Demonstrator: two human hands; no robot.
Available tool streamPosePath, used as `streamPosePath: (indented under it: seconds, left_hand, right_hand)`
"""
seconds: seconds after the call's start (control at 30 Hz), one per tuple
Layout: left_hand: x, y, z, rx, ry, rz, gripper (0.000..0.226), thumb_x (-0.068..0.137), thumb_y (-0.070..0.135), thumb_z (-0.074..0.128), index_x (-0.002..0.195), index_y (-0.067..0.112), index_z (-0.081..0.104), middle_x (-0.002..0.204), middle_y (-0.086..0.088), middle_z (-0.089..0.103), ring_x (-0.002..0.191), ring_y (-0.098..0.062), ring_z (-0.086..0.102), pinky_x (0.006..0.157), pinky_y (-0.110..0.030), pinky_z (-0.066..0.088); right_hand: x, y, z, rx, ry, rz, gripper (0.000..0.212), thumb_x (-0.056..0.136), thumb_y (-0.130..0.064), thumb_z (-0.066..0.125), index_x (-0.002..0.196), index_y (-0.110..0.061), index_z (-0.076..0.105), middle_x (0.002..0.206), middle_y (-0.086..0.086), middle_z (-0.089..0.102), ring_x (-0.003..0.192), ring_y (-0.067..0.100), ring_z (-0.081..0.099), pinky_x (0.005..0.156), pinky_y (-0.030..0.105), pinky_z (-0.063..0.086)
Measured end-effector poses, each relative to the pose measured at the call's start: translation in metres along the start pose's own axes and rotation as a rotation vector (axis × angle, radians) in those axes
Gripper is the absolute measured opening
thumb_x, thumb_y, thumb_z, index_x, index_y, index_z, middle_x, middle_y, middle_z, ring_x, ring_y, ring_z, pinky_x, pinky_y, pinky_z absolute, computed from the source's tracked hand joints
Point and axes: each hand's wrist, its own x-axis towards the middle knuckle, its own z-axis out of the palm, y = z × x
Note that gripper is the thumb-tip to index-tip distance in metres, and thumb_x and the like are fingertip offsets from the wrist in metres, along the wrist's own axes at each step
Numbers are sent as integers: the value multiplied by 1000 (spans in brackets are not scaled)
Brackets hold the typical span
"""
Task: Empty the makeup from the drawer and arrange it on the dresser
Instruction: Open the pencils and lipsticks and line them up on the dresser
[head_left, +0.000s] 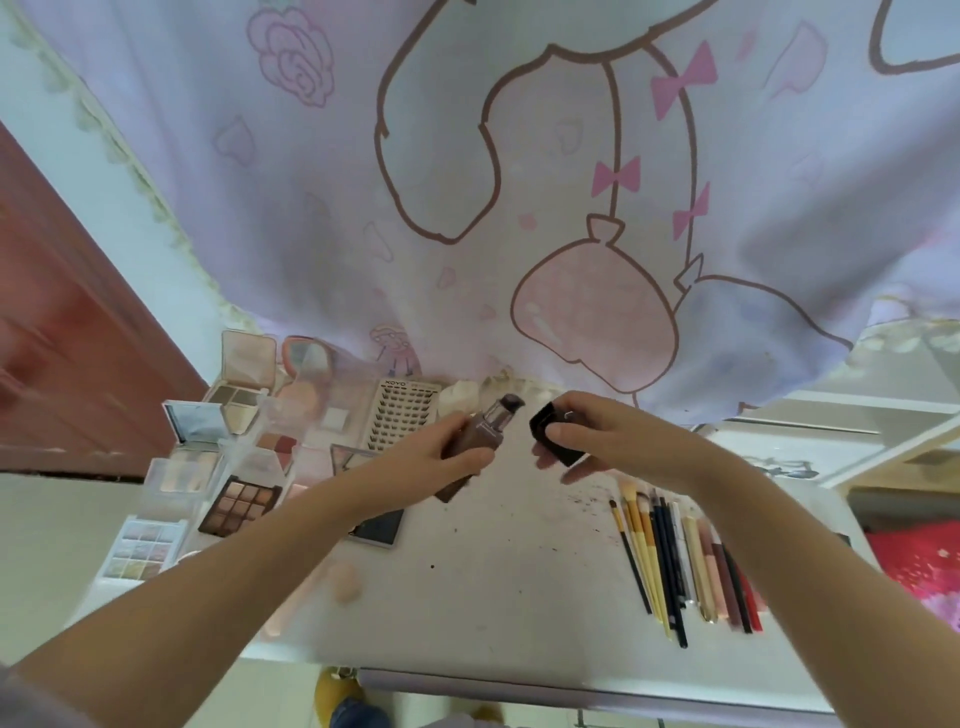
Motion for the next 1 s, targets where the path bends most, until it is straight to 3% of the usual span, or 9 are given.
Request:
streamPosePath:
  seconds: [0.1,0.2,0.3,0.37,0.5,0.67,0.87,1.0]
  left_hand:
    - [12,-14,0,-28,137,-56,22,86,35,63,107,31,57,101,11,68,93,-2,62,84,-24,49]
    - [23,-31,-3,180,310,-84,17,80,37,69,96,33,62,97,10,60,84,0,55,69,-14,38]
    - [41,-43,-1,237,410,-132,22,78,31,70,98,23,63,96,1,60,83,-12,56,70,-22,43]
    - [53,-47,1,266,435,-144,26,78,28,70,100,17,63,97,-2,63,88,-18,58,78,-33,47]
    - [72,-58,2,400,448,-167,37,77,29,70,109,15,59,104,-2,55,93,-22,54,80,-34,44]
    - [85,-75,-5,450,388,-190,45,78,24,70,118,12,54,112,-5,52,99,-22,52,81,-28,39]
    - [92,-82,-11,466,347,-136,49,79,22,70,121,9,49,119,-8,51,104,-26,53,89,-36,44]
    - [80,-75,-14,475,353,-142,60,78,28,73,127,10,43,125,-8,46,109,-24,49,87,-32,42]
  right_hand:
    - [20,26,13,-65,213,59,16,91,-39,55,103,-28,57,100,-7,65,95,12,62,84,29,53]
    - [39,49,23,-112,394,130,18,88,-46,56,86,-28,57,78,-11,58,68,9,55,62,21,42]
    - [64,68,38,-129,478,225,24,87,-39,58,100,-19,53,80,-5,58,66,11,52,53,21,37]
    - [81,75,48,-177,479,259,29,87,-27,58,109,-11,51,86,1,58,73,15,53,57,23,40]
    - [114,80,67,-206,471,237,33,88,-19,57,118,-11,45,113,8,57,96,25,57,77,35,47]
    - [144,80,84,-299,431,290,38,91,-13,52,127,-11,40,121,13,45,99,33,55,75,34,45]
    - [161,75,92,-219,454,300,42,90,-13,52,129,-9,38,125,15,42,102,33,53,76,30,41]
    - [141,64,77,-248,383,303,51,91,-25,56,136,-13,36,131,10,41,108,28,54,79,32,46]
